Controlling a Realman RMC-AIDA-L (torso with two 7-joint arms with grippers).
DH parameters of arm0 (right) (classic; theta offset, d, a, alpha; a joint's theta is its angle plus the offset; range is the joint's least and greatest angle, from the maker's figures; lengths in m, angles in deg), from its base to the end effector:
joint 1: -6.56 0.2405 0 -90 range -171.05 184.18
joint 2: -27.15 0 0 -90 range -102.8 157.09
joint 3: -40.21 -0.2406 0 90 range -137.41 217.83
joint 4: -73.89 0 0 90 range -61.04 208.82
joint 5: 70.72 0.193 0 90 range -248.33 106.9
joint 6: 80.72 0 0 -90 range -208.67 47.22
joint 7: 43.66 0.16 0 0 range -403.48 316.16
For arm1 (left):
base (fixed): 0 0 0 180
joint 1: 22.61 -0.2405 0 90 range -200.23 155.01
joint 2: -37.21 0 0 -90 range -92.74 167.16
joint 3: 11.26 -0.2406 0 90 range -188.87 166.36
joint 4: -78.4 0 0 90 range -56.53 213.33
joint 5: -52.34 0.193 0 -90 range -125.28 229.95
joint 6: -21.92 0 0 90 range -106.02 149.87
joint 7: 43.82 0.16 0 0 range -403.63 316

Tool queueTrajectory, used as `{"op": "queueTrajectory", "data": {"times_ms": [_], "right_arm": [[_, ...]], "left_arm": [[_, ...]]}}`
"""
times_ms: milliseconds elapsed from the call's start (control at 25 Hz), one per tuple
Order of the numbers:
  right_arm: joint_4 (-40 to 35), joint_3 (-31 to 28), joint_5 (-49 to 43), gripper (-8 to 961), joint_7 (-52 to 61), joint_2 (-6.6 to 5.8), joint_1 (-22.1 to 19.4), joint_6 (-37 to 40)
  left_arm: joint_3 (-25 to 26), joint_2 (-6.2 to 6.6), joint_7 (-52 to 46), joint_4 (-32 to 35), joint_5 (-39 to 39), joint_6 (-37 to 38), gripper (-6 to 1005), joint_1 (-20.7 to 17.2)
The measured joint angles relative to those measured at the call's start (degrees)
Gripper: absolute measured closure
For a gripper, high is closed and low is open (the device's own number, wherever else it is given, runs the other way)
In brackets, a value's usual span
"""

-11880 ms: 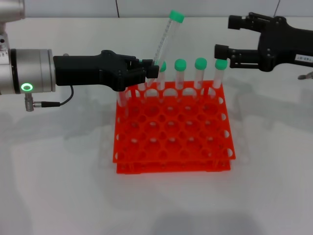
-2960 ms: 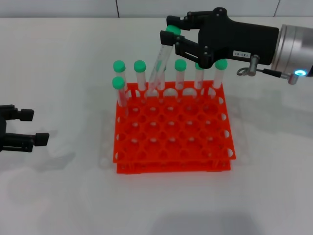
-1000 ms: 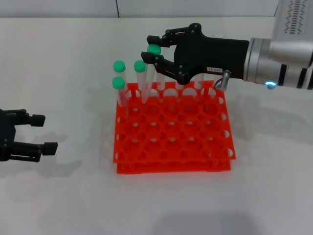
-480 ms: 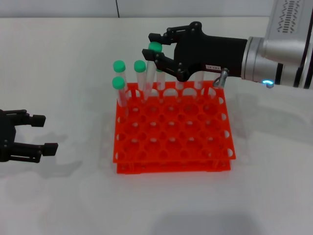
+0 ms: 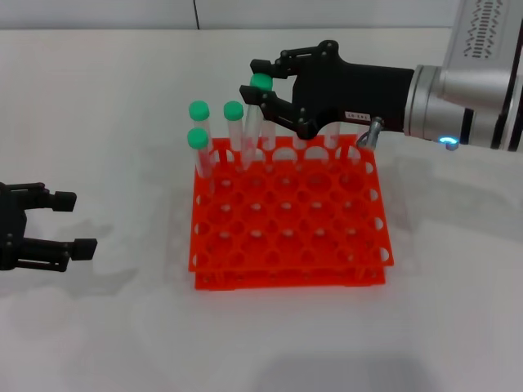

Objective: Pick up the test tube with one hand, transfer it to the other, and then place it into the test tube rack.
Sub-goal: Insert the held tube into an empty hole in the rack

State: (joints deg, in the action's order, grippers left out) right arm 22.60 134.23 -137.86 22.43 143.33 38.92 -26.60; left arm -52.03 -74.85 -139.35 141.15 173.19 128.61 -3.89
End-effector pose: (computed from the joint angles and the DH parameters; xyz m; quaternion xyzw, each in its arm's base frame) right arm 0.1057 0.3585 -0.0504 -0.9388 -0.0128 0.2764 0.2053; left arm -0.2747 0.2636 0.0855 -0.9535 -0.2559 -0.1103 0.1146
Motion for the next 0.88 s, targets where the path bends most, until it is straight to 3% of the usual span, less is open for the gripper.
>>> {"op": "queueTrajectory", "data": {"times_ms": [880], "right_arm": [[-0.45, 4.27, 3.58, 669, -0.61, 0.00, 0.43, -3.54]], "left_arm": [[0.00, -0.09, 1.31, -1.41, -0.08, 0.36, 111, 0.00]]}}
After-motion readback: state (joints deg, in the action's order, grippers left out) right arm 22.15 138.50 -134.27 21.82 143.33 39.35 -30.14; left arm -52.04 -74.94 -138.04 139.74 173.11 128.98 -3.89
